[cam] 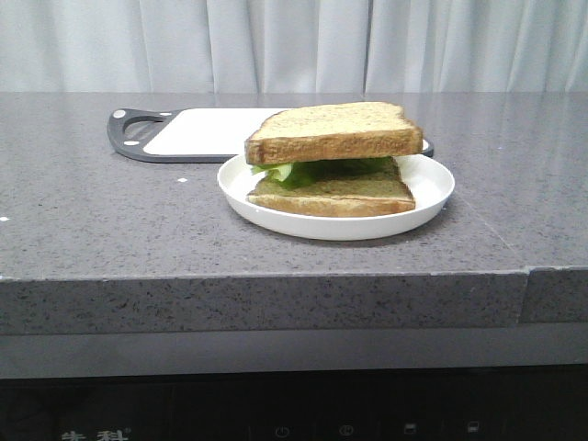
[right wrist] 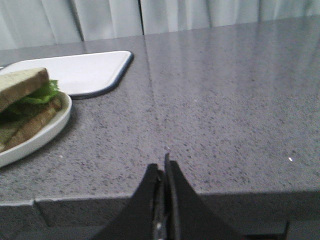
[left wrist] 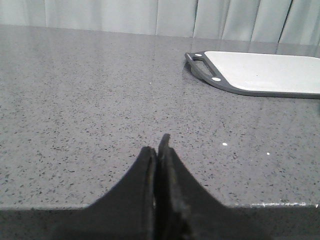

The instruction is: Left arm grabs bread, right arm adds lettuce

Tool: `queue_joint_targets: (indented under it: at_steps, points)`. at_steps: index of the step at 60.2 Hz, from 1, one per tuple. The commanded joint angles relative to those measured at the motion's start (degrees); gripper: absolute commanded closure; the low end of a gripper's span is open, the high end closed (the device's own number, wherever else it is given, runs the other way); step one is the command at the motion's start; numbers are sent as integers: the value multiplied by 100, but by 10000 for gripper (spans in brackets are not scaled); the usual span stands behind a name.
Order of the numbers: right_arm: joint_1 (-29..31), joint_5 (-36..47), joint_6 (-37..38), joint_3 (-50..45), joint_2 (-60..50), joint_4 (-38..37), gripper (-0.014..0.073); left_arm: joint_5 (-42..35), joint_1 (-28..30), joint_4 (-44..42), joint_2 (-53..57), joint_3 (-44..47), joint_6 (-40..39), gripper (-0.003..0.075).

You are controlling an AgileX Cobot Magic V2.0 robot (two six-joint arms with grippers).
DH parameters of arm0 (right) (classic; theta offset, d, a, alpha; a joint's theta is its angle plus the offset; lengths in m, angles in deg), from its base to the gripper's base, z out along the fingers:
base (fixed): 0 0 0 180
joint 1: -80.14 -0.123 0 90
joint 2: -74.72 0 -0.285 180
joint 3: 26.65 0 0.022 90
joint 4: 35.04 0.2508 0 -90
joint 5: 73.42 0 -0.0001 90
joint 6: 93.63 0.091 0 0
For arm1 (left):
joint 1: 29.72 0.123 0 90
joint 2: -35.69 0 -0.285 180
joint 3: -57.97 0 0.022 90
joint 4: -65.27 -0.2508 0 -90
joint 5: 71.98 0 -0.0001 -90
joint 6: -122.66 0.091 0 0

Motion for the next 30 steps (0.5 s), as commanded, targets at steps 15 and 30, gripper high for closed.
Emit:
queue_joint_targets:
  at_steps: [15,30]
  points:
    - [171,279,-171,-43,-142,-423,656,-426,0,51,109,23,-50,741]
    - [171,267,-171,-43,-142,-423,656,-426,0,51,109,23,-50,741]
